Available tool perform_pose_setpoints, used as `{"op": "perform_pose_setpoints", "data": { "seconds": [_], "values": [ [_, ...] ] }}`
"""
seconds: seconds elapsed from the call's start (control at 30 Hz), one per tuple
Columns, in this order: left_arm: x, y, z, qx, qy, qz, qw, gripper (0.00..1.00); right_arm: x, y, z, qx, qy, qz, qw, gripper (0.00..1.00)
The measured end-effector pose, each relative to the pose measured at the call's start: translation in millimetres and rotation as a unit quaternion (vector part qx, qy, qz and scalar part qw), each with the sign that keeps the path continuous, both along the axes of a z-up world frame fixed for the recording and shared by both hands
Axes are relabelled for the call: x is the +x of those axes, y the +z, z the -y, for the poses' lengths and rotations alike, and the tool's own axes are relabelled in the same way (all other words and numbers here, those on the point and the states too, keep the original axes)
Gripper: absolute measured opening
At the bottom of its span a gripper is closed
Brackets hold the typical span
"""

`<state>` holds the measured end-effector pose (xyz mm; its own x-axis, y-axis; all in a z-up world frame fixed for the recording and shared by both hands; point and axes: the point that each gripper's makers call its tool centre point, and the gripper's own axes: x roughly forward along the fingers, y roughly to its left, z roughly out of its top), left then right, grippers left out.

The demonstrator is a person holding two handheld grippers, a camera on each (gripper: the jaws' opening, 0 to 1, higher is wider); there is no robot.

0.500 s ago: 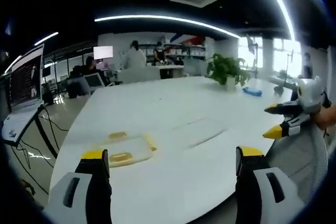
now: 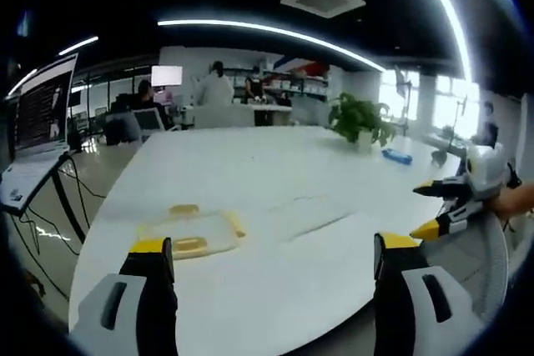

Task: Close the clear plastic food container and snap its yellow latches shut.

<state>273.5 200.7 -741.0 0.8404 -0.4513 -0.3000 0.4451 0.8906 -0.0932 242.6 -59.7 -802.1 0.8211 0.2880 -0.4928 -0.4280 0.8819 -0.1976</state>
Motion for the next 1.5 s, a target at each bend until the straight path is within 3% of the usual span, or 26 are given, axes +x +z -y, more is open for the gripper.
{"op": "perform_pose_setpoints", "data": {
  "seconds": [0.07,0.27,0.33,0.73,0.83,1.2,1.5],
  "values": [
    [-1.1,6.1,1,-0.01,-0.003,0.012,0.9999,0.99,-1,4.0,-2,0.019,0.002,0.001,0.9998,0.75],
    [0.2,6.7,-5,-0.012,0.001,0.005,0.9999,0.99,1,6.0,2,0.023,-0.013,0.002,0.9996,0.77],
    [2.4,9.5,-12,-0.033,0.008,0.002,0.9994,0.99,1,6.8,3,0.024,-0.014,0.002,0.9996,0.77],
    [16.5,7.6,-27,-0.022,-0.001,0.005,0.9997,0.99,12,20.2,11,0.027,-0.022,0.008,0.9994,0.8],
    [19.0,4.3,-31,-0.019,-0.002,0.004,0.9998,0.99,19,27.1,9,0.035,-0.015,0.02,0.9991,0.79],
    [37.4,-8.2,-54,-0.015,0.012,-0.01,0.9998,0.98,42,32.5,13,0.036,-0.016,0.008,0.9992,0.81],
    [55.8,-16.7,-55,-0.02,0.01,-0.017,0.9996,0.97,61,39.3,-5,0.056,0.0,0.001,0.9984,0.81]
  ]
}}
